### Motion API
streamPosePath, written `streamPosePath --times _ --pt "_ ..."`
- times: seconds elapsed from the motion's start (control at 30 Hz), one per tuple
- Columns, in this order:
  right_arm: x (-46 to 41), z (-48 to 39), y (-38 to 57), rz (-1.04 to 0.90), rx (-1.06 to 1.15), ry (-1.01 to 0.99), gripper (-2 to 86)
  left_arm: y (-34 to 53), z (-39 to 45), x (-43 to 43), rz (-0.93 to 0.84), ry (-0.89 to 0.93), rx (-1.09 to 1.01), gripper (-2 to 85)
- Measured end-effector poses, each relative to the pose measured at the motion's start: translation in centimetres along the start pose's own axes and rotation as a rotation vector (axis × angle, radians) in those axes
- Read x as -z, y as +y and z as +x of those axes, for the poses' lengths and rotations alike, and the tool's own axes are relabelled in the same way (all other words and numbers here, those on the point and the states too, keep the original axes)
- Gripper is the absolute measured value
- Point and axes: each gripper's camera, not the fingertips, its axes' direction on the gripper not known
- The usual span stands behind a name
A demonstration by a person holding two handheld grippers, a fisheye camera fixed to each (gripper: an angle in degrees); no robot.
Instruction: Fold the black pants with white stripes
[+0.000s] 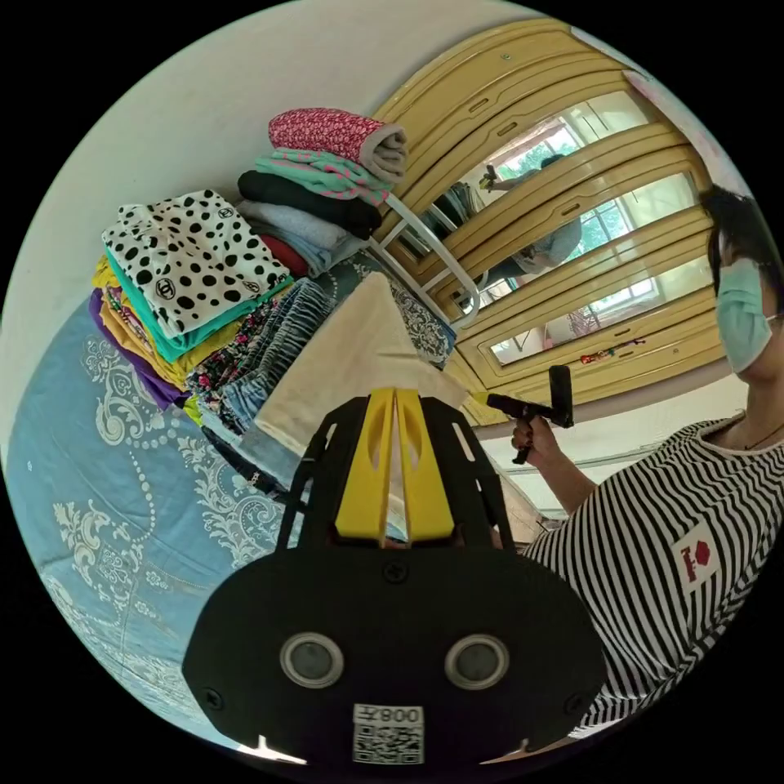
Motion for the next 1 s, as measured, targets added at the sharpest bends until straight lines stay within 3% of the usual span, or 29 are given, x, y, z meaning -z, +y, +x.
streamPosePath --times 0.13,0.4,0.63,0.73,1.0 --pt "0.9 2.1 -3.8 0.061 -0.004 0.159 3.9 -1.5 0.2 -2.1 -0.034 0.1 0.021 0.1" --pt "-11.3 5.3 -11.5 -0.253 -0.053 0.442 8.9 -0.8 -0.9 -3.7 -0.071 0.187 0.131 0.2" --pt "-19.2 4.4 -11.9 -0.374 -0.097 0.497 10.0 0.6 -1.5 -2.7 -0.074 0.262 0.17 0.1" --pt "-20.7 2.6 -11.5 -0.398 -0.092 0.474 4.8 1.4 -1.3 -1.6 -0.086 0.275 0.16 0.1" --pt "-15.1 -6.0 -8.2 -0.082 -0.127 0.263 1.0 4.5 -1.3 4.2 -0.021 0.354 0.132 0.2"
